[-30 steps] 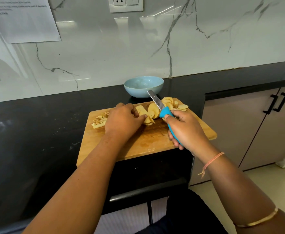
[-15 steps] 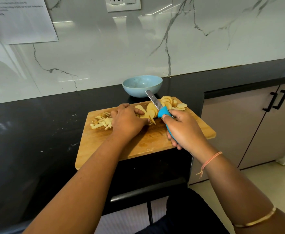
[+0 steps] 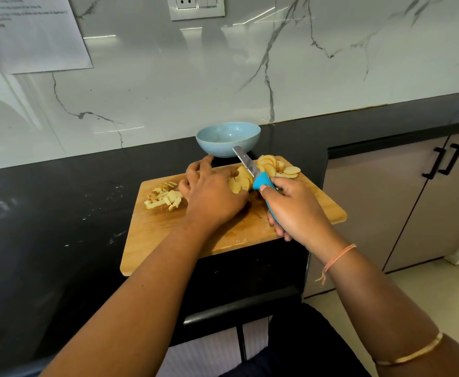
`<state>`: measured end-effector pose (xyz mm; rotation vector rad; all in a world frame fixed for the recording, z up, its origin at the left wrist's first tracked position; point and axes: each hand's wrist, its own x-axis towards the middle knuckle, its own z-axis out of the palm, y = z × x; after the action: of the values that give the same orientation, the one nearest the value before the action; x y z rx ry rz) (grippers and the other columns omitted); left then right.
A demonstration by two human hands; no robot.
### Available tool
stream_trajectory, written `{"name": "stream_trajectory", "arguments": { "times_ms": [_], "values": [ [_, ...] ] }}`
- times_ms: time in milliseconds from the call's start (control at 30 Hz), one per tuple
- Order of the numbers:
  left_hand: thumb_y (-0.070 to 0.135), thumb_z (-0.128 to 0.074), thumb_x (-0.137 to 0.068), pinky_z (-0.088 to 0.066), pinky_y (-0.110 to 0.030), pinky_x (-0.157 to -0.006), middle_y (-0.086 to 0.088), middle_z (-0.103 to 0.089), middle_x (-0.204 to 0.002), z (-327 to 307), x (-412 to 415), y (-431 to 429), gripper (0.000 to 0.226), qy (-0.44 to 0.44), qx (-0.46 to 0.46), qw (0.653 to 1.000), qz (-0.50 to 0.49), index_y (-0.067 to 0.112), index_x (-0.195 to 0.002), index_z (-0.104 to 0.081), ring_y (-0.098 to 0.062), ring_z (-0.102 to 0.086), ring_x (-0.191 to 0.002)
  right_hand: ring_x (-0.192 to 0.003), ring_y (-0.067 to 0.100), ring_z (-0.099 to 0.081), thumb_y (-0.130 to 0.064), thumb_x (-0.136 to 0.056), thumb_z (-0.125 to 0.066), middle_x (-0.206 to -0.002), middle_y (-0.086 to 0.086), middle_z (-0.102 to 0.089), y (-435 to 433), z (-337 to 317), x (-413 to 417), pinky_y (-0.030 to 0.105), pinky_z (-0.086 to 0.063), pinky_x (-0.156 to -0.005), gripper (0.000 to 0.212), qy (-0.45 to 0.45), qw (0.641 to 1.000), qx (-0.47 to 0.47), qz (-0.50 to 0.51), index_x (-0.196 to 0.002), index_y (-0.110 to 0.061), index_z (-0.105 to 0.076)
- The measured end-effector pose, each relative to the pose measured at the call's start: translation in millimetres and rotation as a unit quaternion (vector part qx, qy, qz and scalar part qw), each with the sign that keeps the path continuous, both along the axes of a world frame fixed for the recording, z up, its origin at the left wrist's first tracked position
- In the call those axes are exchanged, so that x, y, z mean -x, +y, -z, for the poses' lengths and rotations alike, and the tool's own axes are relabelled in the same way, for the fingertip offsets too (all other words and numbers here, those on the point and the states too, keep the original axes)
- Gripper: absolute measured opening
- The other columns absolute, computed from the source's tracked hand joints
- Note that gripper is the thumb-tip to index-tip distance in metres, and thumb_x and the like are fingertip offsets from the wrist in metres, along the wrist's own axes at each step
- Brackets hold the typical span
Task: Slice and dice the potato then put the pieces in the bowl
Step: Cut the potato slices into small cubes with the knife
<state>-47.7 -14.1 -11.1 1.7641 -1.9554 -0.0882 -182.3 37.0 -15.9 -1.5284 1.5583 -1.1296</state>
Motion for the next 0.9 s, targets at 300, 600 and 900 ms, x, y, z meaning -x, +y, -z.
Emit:
{"name": "stream_trajectory", "arguments": {
  "times_ms": [300, 600, 900],
  "values": [
    [0.046, -0.062, -0.085, -0.016, -0.044, -0.105, 0.006, -0.029, -0.153, 5, 5, -10, 0.023, 0.016, 0.037, 0.999, -0.001, 0.033, -0.103, -0.07, -0.021, -0.011, -0.14, -0.033, 0.005, -0.043, -0.031, -0.099, -0.043, -0.058, 0.002, -0.054, -2, 2, 0, 0.019, -0.037, -0.033, 0.035, -0.015, 1.0, -0.005, 0.005, -0.133, -0.026, -0.048],
    [0.042, -0.062, -0.087, -0.017, -0.03, -0.092, 0.02, -0.051, -0.121, -11, -29, -9, 0.027, 0.19, 0.032, 0.98, -0.04, 0.022, -0.072, -0.071, -0.015, -0.024, -0.133, -0.035, 0.007, -0.043, -0.03, -0.099, -0.043, -0.059, 0.003, -0.053, 4, -2, 0, 0.02, -0.037, -0.034, 0.026, -0.015, 1.0, -0.007, -0.003, -0.124, -0.028, -0.051],
    [0.06, -0.049, -0.086, -0.024, -0.043, -0.104, 0.005, -0.058, -0.095, -12, -74, -15, 0.045, -0.048, -0.155, 0.984, -0.072, 0.02, -0.079, -0.069, -0.024, -0.037, -0.123, -0.041, 0.004, -0.047, -0.033, -0.099, -0.043, -0.069, -0.006, -0.054, 19, -12, -9, 0.017, -0.036, -0.036, 0.037, 0.124, 0.99, 0.009, -0.06, -0.136, -0.029, -0.046]
  ]
}}
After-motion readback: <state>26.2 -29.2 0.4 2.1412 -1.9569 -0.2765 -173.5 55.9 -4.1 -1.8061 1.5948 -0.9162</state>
